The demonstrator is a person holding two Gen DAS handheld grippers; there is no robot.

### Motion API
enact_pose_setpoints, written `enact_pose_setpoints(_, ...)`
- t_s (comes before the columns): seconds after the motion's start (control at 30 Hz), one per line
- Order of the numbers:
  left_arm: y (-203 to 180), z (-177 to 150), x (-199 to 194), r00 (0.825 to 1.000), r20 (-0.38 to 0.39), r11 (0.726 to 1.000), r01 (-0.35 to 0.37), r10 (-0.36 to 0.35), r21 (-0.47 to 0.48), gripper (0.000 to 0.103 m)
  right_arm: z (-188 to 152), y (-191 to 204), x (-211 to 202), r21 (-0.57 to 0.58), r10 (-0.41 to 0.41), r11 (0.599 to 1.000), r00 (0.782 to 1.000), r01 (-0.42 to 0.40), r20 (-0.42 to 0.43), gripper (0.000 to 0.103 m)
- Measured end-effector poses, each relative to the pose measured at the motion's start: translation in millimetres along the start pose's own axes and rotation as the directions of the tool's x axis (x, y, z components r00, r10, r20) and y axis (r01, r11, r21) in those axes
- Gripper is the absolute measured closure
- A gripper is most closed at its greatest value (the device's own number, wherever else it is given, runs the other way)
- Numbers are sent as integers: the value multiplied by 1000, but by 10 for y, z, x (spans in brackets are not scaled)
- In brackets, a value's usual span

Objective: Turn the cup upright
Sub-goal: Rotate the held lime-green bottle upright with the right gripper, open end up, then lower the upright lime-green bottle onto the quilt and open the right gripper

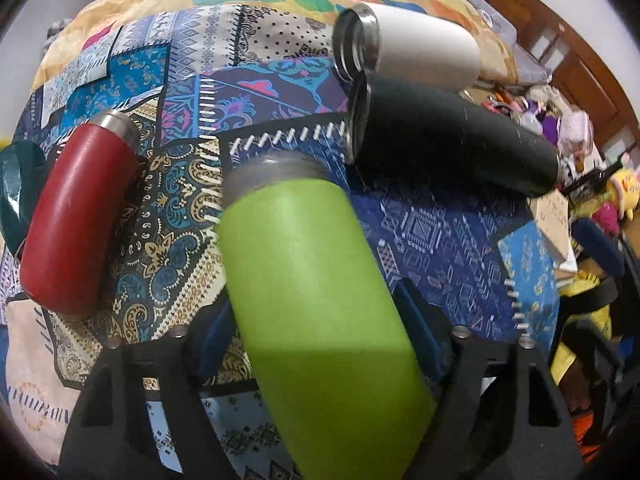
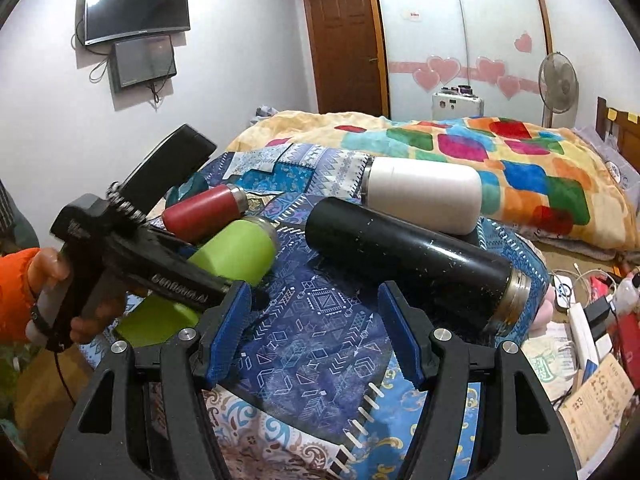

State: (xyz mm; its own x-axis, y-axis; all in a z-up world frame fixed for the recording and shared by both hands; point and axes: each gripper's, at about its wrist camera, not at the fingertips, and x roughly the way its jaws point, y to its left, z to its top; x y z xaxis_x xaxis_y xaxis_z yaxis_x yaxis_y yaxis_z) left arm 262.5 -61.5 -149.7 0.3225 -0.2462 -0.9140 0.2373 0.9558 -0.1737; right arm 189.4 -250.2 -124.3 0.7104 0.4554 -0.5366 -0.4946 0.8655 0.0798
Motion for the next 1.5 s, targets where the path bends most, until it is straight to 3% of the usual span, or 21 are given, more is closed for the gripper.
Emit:
enact_pose_setpoints(0.2,11,14,-65,1000,15,1000,-4,4,-2,37,13,36,-40,-14,-2,1000,1000,2,20,40)
enact_pose_setpoints(0.47,-26,-104,-528,992,128,1000,21,-22,14,40,104,105,-111,-21,5,1000,999,-4,54,40)
enact_pose_setpoints(0.87,-200,-491,-1289,943,332,997,8,-34,82,40,187,311,-202,-60,5,998,996,0,88,40)
enact_pose_setpoints(1.2,-185,-361,-1440,917,397,996,0,-34,87,40,272,338,-210,-69,5,998,993,3,115,36)
enact_pose_setpoints(1.5,-209,-281,-1291,918,397,991,-58,7,116,40,247,330,-137,-72,14,997,994,-6,105,36)
